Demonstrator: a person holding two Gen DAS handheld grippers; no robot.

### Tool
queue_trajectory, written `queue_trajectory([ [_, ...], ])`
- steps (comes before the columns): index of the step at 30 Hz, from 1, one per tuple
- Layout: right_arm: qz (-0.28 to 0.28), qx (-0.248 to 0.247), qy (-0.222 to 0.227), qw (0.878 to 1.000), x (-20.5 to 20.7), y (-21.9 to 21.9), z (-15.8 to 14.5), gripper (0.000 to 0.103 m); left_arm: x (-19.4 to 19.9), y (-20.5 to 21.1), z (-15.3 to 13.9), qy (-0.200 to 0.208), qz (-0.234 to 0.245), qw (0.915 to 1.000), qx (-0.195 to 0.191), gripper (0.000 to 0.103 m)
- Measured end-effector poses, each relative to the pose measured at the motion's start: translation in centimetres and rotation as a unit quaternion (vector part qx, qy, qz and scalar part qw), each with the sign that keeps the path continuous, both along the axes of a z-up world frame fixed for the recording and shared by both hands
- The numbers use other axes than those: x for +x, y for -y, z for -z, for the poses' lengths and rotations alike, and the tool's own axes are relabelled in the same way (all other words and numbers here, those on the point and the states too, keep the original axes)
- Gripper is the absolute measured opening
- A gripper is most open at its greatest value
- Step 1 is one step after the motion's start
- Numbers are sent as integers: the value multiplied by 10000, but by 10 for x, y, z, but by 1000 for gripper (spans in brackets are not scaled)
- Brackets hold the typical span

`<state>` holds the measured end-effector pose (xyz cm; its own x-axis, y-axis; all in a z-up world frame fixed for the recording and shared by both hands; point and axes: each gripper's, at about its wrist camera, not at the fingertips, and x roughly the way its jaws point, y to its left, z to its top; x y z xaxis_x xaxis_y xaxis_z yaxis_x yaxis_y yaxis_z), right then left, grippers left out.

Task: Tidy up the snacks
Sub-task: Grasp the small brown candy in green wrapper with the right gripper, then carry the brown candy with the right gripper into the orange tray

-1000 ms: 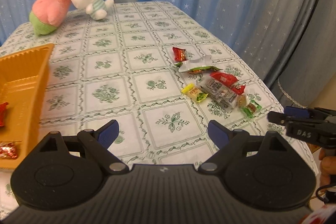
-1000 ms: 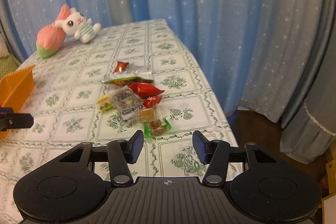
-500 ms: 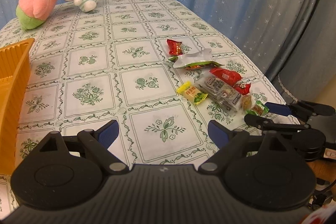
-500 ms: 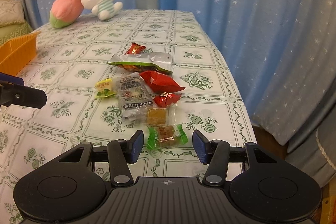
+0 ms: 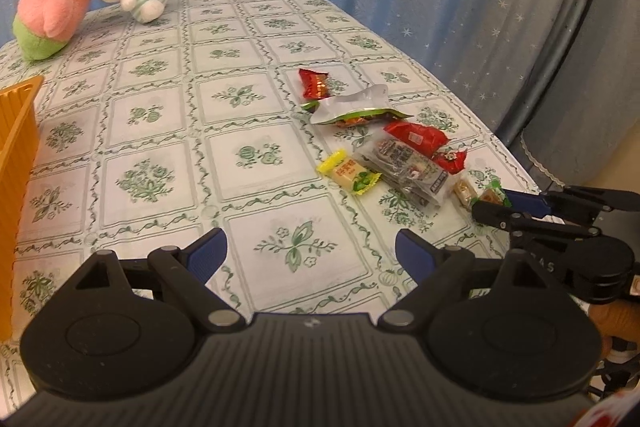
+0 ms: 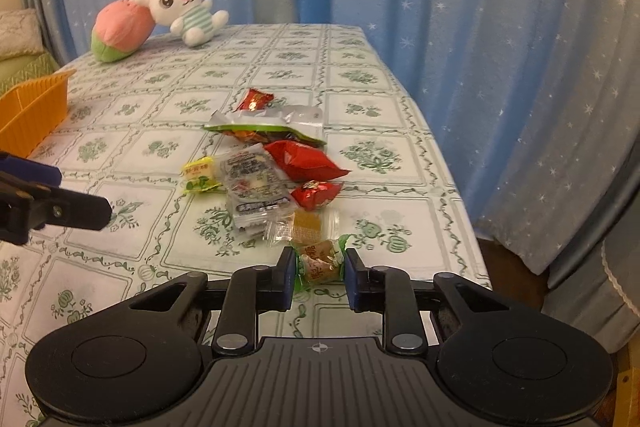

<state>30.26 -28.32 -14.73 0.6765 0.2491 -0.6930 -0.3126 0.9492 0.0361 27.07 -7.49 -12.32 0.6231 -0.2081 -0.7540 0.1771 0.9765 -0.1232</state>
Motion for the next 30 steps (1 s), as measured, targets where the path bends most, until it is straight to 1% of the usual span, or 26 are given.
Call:
queue_trajectory([
  [8, 233, 125, 64, 9996, 4, 17, -7, 25, 12, 10, 3, 21, 107, 9999, -84, 89],
  [10, 324, 59, 143, 9994, 6, 19, -8, 25, 14, 13, 4, 28, 140, 9999, -74, 89],
  [13, 502, -55, 146, 9986, 15, 23, -5, 25, 16, 14, 5, 43, 140, 9999, -87, 89],
  [15, 515, -131, 148, 9985, 21, 23, 0, 25, 15, 12, 6, 46, 113, 9999, -93, 89],
  [18, 387, -142, 86, 9991, 28, 18, 6, 25, 13, 5, 7, 55, 66, 9999, -78, 89],
  [20, 173, -77, 88, 9998, 26, 9, 6, 25, 12, 0, 9, 57, 34, 9999, -82, 89],
  [23, -249, 198, -91, 9995, 21, -5, 5, 25, 8, -6, 12, 73, 61, 9999, -93, 89],
  [25, -463, 630, -273, 9966, 17, -9, 4, 25, 4, -7, 15, 81, 198, 9997, -108, 89],
  [26, -451, 733, -292, 9959, 16, -9, 3, 25, 2, -6, 16, 101, 313, 9994, -142, 89],
  [27, -367, 711, -224, 9965, 12, -8, 0, 25, 0, -3, 17, 116, 465, 9987, -160, 88],
  [29, -164, 757, -189, 9968, 10, -2, -4, 25, -1, 6, 20, 148, 817, 9965, -98, 81],
  [30, -75, 793, -198, 9966, 10, 2, -5, 25, -1, 11, 20, 209, 1026, 9945, -66, 79],
])
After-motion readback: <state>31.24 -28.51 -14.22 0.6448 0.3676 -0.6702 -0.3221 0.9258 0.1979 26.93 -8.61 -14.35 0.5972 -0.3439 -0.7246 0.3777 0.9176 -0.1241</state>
